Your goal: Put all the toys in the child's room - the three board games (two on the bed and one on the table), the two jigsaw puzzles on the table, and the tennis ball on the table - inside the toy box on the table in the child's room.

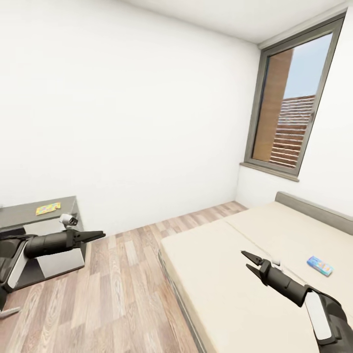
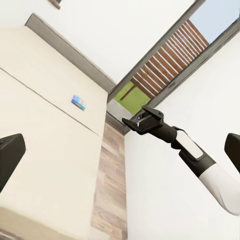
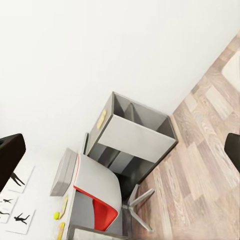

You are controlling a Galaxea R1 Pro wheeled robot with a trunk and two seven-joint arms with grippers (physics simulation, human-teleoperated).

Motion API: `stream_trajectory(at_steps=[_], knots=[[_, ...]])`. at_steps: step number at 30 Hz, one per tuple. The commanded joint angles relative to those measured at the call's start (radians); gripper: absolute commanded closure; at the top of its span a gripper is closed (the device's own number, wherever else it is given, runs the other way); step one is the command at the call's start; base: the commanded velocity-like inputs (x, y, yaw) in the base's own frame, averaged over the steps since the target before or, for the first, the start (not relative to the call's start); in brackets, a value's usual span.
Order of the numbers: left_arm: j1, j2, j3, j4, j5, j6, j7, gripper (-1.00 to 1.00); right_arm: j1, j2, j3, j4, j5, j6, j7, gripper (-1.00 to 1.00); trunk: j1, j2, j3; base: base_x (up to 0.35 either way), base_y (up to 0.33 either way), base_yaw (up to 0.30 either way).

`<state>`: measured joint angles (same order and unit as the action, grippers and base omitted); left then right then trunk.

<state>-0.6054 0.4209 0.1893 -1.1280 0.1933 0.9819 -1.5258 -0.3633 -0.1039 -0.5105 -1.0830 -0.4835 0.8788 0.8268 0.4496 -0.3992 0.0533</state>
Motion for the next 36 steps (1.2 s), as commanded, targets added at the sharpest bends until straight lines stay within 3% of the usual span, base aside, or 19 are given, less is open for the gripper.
stream_trajectory(at_steps=[1,21,36], knots=[[-0.001,0.0,0.0,0.0,0.0,0.011,-0.004,-1.0,0.0,0.0,-0.001,0.0,0.0,0.005,0.003,-1.0,0.0,-0.001,-0.001,-0.016,-0.001,0.27],[-0.001,-0.001,-0.001,0.0,0.001,0.011,-0.004,-1.0,0.0,0.004,-0.001,-0.001,0.0,0.001,0.005,-1.0,0.0,-0.001,-0.018,-0.066,0.0,0.259],[0.001,-0.001,-0.001,0.0,0.001,0.011,0.001,-1.0,0.0,0.007,0.0,-0.002,0.0,-0.002,0.006,-1.0,0.0,-0.001,-0.019,-0.083,0.0,0.019]])
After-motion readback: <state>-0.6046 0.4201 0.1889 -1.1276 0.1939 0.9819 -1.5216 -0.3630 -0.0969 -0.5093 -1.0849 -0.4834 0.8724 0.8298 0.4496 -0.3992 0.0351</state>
